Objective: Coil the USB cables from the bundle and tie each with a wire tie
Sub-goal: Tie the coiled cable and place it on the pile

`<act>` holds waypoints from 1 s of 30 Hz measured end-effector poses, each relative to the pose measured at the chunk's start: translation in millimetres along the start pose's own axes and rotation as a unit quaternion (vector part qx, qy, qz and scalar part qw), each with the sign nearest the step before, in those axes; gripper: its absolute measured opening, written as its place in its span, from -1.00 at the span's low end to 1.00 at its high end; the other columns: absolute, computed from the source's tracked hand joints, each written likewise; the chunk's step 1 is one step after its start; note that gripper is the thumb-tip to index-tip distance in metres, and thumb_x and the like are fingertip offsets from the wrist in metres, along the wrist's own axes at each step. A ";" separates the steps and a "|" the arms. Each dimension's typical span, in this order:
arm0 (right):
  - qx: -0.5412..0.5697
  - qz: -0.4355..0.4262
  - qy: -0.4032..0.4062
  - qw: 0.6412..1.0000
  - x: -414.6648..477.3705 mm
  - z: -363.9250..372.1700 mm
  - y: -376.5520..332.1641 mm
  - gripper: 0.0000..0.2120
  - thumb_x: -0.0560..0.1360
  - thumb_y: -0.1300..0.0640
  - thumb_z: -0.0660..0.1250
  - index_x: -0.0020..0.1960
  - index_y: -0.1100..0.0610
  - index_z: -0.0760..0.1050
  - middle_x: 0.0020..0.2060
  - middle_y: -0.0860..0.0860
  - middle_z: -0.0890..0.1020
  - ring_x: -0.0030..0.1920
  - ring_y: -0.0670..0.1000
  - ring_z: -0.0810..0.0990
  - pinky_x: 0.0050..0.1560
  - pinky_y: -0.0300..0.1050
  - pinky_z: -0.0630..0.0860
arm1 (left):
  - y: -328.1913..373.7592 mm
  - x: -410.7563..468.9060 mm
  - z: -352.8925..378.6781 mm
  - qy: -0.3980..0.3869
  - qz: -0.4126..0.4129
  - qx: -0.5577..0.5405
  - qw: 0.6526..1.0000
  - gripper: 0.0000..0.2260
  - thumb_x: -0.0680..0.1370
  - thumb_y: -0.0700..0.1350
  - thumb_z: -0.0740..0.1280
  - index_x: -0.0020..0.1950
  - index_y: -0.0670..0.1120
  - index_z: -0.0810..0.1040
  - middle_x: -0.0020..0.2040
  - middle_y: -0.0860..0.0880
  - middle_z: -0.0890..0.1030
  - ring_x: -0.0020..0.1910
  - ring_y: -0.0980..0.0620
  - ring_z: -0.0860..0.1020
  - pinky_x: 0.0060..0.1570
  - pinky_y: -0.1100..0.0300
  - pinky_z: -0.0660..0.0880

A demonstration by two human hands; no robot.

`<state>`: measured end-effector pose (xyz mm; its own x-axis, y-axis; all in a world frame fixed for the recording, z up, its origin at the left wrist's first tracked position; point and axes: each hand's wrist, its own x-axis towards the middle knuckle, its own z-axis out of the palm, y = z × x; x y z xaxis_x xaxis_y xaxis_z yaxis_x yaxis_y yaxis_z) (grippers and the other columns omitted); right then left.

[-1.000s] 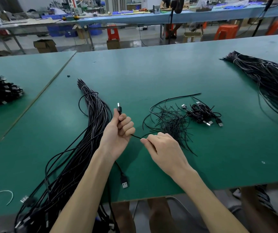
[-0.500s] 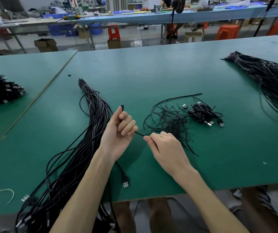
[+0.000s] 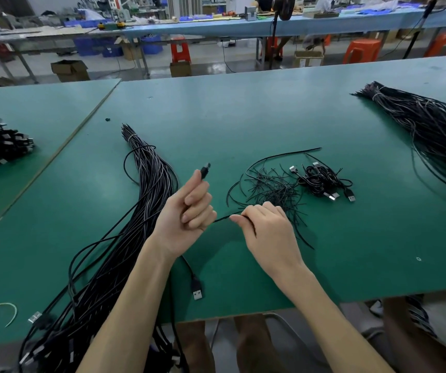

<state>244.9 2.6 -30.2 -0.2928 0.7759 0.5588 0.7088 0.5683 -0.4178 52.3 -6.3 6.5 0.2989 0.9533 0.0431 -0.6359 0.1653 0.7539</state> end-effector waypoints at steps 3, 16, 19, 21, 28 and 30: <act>-0.013 0.020 0.039 0.999 -0.1 0.0 1.3 -0.76 0.56 0.02 0.46 -0.19 0.14 0.62 -0.30 -0.03 0.66 -0.21 0.06 0.53 -0.05 -0.03 0.47 | -6.2 3.1 3.6 0.023 -0.019 0.207 0.978 -0.55 0.68 0.11 0.23 -0.38 -0.02 0.33 -0.54 0.08 0.20 -0.57 0.08 0.09 -0.49 0.25 0.14; -0.003 0.027 0.002 1.000 3.3 -2.1 -0.7 -0.84 0.63 0.12 0.34 -0.08 0.16 0.60 -0.18 0.02 0.65 -0.09 0.08 0.53 0.07 0.01 0.43 | -33.1 8.4 2.0 0.090 0.140 0.598 0.784 -0.62 0.70 0.05 0.26 -0.25 -0.07 0.59 -0.38 -0.01 0.65 -0.40 0.01 0.62 -0.22 0.25 0.50; 0.033 0.036 0.030 0.998 3.4 -5.1 -0.4 -0.88 0.64 0.19 0.33 -0.05 0.16 0.59 -0.15 0.01 0.66 -0.09 0.06 0.53 0.08 -0.01 0.40 | -35.7 8.0 3.8 0.080 0.183 0.630 0.750 -0.66 0.69 0.04 0.26 -0.21 -0.09 0.59 -0.29 0.14 0.66 -0.30 0.17 0.62 -0.21 0.43 0.42; 0.054 0.039 0.048 0.997 2.9 -6.7 0.9 -0.89 0.65 0.21 0.32 -0.04 0.17 0.57 -0.13 0.01 0.65 -0.10 0.04 0.51 0.07 -0.01 0.41 | -39.4 9.1 2.8 0.068 0.196 0.669 0.713 -0.68 0.70 0.05 0.24 -0.21 -0.03 0.54 -0.33 0.17 0.58 -0.34 0.14 0.51 -0.26 0.31 0.38; 0.068 -0.021 0.082 0.994 0.4 -5.5 -0.6 -0.79 0.67 0.21 0.17 0.12 0.25 0.57 -0.07 0.05 0.63 -0.05 0.06 0.54 0.09 -0.04 0.44 | -43.8 9.8 8.4 0.069 0.180 0.612 0.767 -0.73 0.72 0.05 0.20 -0.15 0.24 0.53 -0.37 0.18 0.48 -0.39 0.16 0.35 -0.34 0.33 0.32; 0.063 -0.041 0.076 0.994 -0.3 -4.9 -1.2 -0.74 0.68 0.22 0.15 0.18 0.29 0.57 -0.06 0.08 0.64 -0.04 0.09 0.55 0.10 0.01 0.49 | -45.6 12.1 9.8 0.088 0.155 0.542 0.822 -0.75 0.73 -0.01 0.20 -0.01 0.07 0.66 -0.19 0.05 0.68 -0.18 0.13 0.58 -0.11 0.17 0.58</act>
<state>247.3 0.3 -26.4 -0.2379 0.6810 0.6925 0.5981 0.6645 -0.4480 91.9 -4.7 -21.0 0.0737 0.9449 0.3190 0.3727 -0.3228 0.8700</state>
